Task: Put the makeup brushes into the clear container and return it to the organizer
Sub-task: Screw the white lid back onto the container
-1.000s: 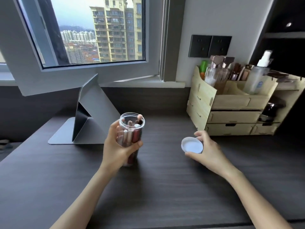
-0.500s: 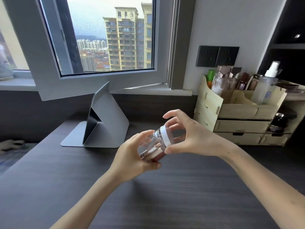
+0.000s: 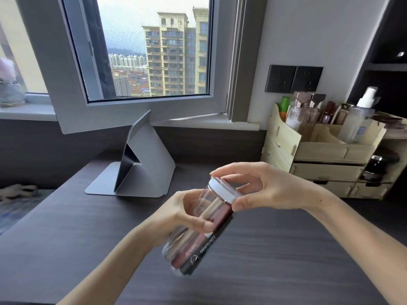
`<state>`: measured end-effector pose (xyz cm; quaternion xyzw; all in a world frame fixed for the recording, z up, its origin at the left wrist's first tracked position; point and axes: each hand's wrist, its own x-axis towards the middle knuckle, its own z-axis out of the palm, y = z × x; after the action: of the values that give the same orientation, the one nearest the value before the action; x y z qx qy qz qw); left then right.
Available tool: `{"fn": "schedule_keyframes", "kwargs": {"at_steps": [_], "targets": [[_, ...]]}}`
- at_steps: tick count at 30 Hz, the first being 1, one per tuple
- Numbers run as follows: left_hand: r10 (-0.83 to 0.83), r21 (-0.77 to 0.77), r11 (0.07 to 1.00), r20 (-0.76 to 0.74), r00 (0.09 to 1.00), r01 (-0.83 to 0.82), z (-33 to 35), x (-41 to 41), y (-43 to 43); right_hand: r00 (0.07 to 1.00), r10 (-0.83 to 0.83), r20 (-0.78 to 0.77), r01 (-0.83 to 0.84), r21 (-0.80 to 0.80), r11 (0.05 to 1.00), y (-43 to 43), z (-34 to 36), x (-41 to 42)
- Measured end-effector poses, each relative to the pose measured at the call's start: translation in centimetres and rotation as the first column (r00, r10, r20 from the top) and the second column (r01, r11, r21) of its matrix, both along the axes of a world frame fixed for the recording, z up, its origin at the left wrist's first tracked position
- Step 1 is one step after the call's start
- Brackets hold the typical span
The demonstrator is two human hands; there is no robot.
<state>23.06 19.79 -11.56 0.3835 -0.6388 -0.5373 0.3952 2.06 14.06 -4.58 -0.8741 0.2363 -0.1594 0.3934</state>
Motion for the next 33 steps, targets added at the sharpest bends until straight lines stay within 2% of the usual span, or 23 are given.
{"fn": "schedule_keyframes", "kwargs": {"at_steps": [3,5,7,9,12,13,17,20,22,24,28,29,31,33], "targets": [[0.077,-0.046,0.996,0.047,0.996,-0.075,-0.1,-0.5,0.2,0.983,-0.139,-0.119,0.112,-0.21,0.971,0.7,0.0,0.7],[0.179,-0.14,0.978,0.157,0.971,-0.157,-0.4,-1.0,0.1,0.943,-0.278,-0.185,0.188,-0.396,0.899,1.3,-0.4,1.4],[0.279,-0.207,0.951,0.255,0.926,-0.229,-0.9,-1.4,-0.2,0.904,-0.356,-0.238,0.203,-0.493,0.846,1.5,-0.7,1.9],[0.313,-0.233,0.94,0.296,0.902,-0.25,-1.5,-1.4,-0.5,0.877,-0.365,-0.313,0.183,-0.485,0.855,1.3,-0.3,1.4],[0.337,-0.248,0.932,0.317,0.887,-0.265,-1.7,-1.2,-0.6,0.913,-0.212,-0.349,0.126,-0.254,0.959,0.8,0.5,0.1],[0.335,-0.258,0.931,0.324,0.885,-0.259,-1.6,-1.1,-0.7,0.926,-0.171,-0.338,0.093,-0.236,0.967,0.7,0.3,0.0],[0.319,-0.269,0.933,0.315,0.894,-0.238,-1.6,-1.2,-0.9,0.9,-0.307,-0.309,0.16,-0.421,0.893,0.7,-0.8,0.5],[0.345,-0.308,0.918,0.308,0.887,-0.251,-1.7,-1.2,-1.2,0.901,-0.311,-0.304,0.17,-0.412,0.895,0.6,-0.9,0.3],[0.355,-0.338,0.906,0.286,0.89,-0.253,-1.6,-1.5,-1.5,0.929,-0.298,-0.22,0.199,-0.384,0.902,0.6,-1.2,0.1],[0.386,-0.38,0.883,0.249,0.888,-0.277,-1.4,-2.3,-1.9,0.936,-0.339,-0.093,0.273,-0.417,0.867,0.5,-1.7,-0.1],[0.443,-0.443,0.82,0.093,0.892,-0.361,-0.1,-6.1,-3.1,0.88,-0.453,0.142,0.465,-0.448,0.763,-0.2,-0.8,-1.4],[0.455,-0.443,0.804,0.03,0.89,-0.397,0.4,-7.3,-3.5,0.858,-0.472,0.204,0.513,-0.415,0.752,-0.4,-0.3,-2.0],[0.472,-0.418,0.783,-0.084,0.877,-0.461,1.8,-9.4,-4.7,0.802,-0.487,0.345,0.573,-0.219,0.789,-0.7,0.3,-3.4],[0.396,-0.33,0.83,-0.219,0.892,-0.449,2.9,-11.0,-6.5,0.705,-0.523,0.48,0.605,-0.021,0.796,-1.4,0.2,-5.3]]}}
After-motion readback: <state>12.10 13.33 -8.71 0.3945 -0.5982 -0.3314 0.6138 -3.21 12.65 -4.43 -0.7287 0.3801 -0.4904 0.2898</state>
